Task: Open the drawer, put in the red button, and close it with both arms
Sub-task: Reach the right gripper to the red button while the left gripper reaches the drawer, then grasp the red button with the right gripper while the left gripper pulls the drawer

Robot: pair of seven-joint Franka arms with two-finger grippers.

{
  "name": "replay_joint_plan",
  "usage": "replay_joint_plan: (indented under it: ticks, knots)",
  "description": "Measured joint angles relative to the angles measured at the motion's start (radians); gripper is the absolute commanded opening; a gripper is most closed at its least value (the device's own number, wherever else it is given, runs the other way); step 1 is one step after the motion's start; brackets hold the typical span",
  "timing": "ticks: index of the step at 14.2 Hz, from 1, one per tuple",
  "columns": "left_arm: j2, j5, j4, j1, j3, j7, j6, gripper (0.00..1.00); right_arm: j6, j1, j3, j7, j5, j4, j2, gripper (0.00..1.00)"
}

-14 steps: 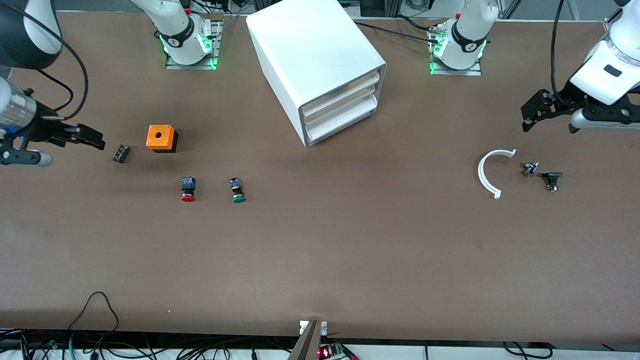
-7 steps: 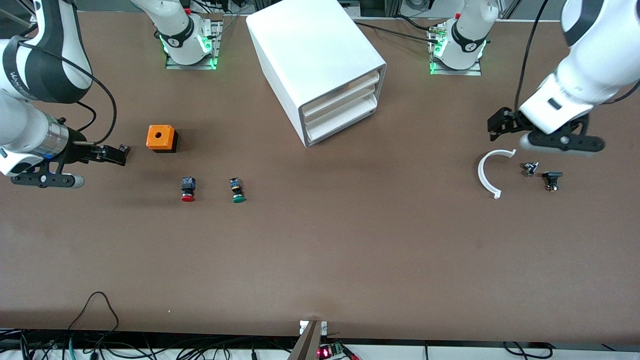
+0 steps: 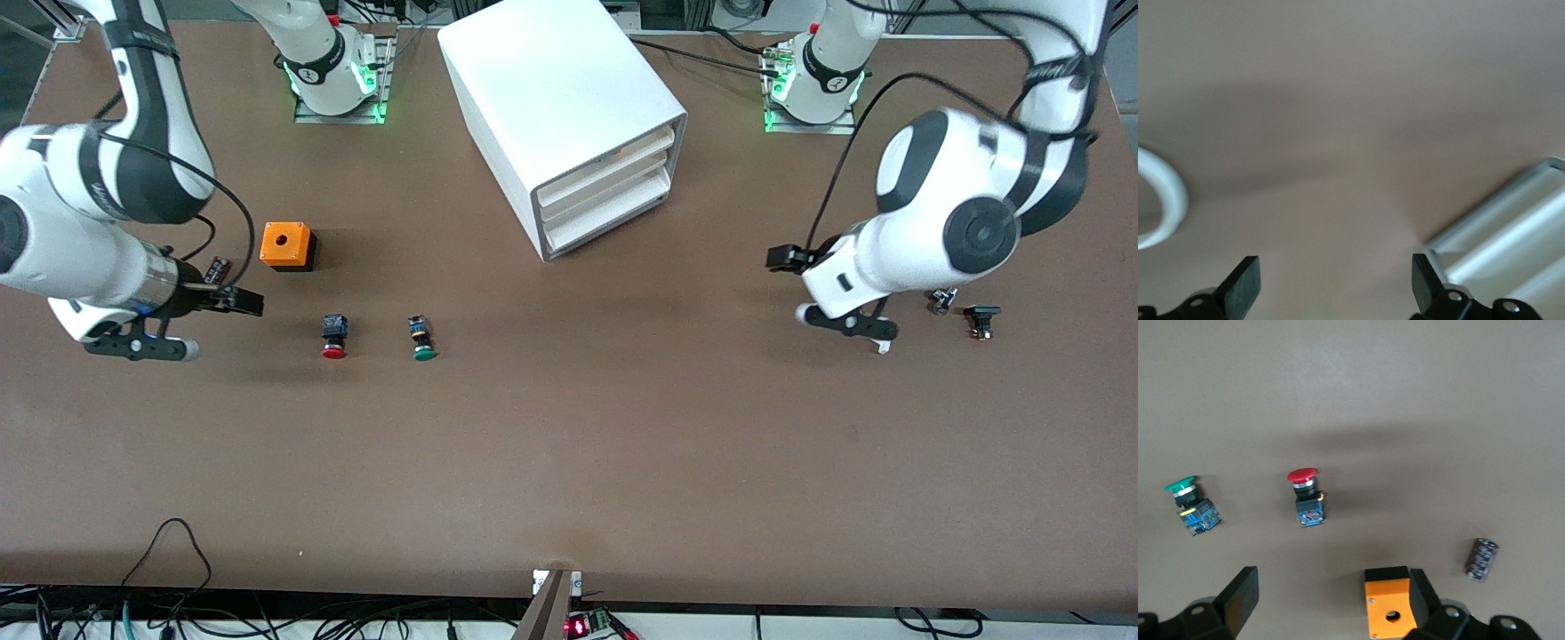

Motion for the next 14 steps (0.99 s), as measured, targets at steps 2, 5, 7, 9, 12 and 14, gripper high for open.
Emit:
replay_joint_plan:
  ticks: [2, 5, 7, 9, 12, 14]
  knots:
    - [0.057, -0.151, -0.024, -0.008, -0.002, 0.005, 0.015, 1.0, 0.021, 0.029, 0.001, 0.061, 0.001, -0.003, 0.038, 1.0]
    - [0.095, -0.335, -0.124, -0.028, -0.019, 0.086, 0.081, 1.0, 0.105, 0.041, 0.001, 0.092, 0.001, -0.05, 0.07, 1.0]
    - [0.1, -0.453, -0.189, -0.034, -0.051, 0.148, 0.093, 1.0, 0.211, 0.04, 0.0, 0.092, 0.001, -0.126, 0.077, 1.0]
    - [0.1, -0.54, -0.239, -0.037, -0.096, 0.181, 0.097, 1.0, 0.316, 0.041, 0.011, 0.092, 0.001, -0.199, 0.08, 1.0]
    - [0.1, -0.567, -0.283, -0.04, -0.164, 0.188, 0.123, 1.0, 0.412, 0.042, 0.047, 0.092, -0.001, -0.263, 0.084, 1.0]
    - [0.1, -0.584, -0.319, -0.04, -0.215, 0.19, 0.182, 1.0, 0.441, 0.043, 0.067, 0.091, -0.013, -0.276, 0.096, 1.0]
